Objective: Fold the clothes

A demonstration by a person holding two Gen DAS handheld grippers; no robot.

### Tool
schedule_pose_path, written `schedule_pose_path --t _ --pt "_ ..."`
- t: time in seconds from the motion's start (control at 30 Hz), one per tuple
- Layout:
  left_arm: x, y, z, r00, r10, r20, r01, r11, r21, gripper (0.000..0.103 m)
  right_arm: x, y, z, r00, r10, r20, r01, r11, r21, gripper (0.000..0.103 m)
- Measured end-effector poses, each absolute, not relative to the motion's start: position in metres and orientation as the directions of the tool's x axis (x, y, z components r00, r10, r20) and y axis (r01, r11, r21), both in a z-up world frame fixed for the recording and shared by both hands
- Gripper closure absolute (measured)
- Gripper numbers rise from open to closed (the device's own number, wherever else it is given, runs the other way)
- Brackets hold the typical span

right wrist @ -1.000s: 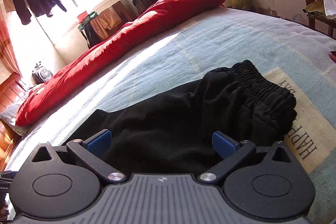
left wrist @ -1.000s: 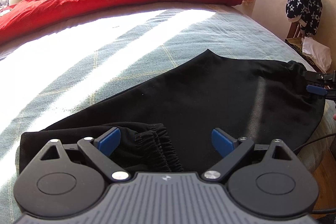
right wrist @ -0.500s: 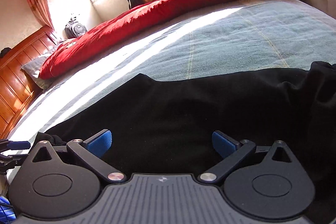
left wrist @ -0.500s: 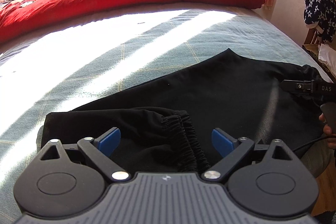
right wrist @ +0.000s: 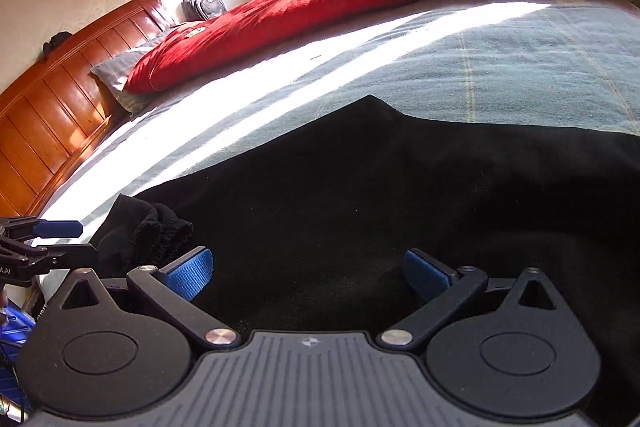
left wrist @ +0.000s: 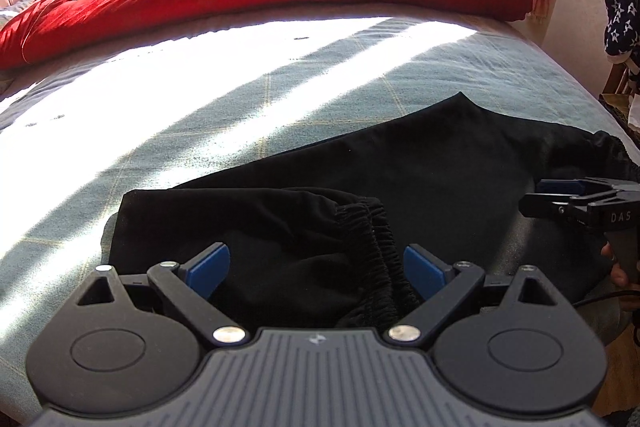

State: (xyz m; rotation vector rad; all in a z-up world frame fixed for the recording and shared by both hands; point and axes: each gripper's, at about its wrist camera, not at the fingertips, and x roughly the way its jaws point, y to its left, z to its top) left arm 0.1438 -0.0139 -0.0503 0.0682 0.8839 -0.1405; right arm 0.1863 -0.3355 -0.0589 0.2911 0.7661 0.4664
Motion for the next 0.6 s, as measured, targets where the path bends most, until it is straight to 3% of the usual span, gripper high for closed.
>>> schedule_pose_path --t 0.23,0.4,0.6 --pt "0.135 -0.004 -0.044 0.642 -0.089 -0.762 0.137 0.991 -0.001 0.009 0.179 -0.323 -0.039 0.622 0.544 -0.564 -0.334 0.835 0.437 0.0" --pt "0.129 0.009 -0.043 0.655 -0.106 -0.748 0.125 0.992 -0.03 0.009 0.178 -0.301 -0.052 0.566 0.523 -0.637 -0.343 0.852 0.394 0.0" --pt "0.128 0.025 -0.045 0.672 -0.141 -0.727 0.12 0.989 -0.081 0.009 0.167 -0.297 -0.035 0.577 0.524 -0.627 -0.334 0.852 0.404 0.0"
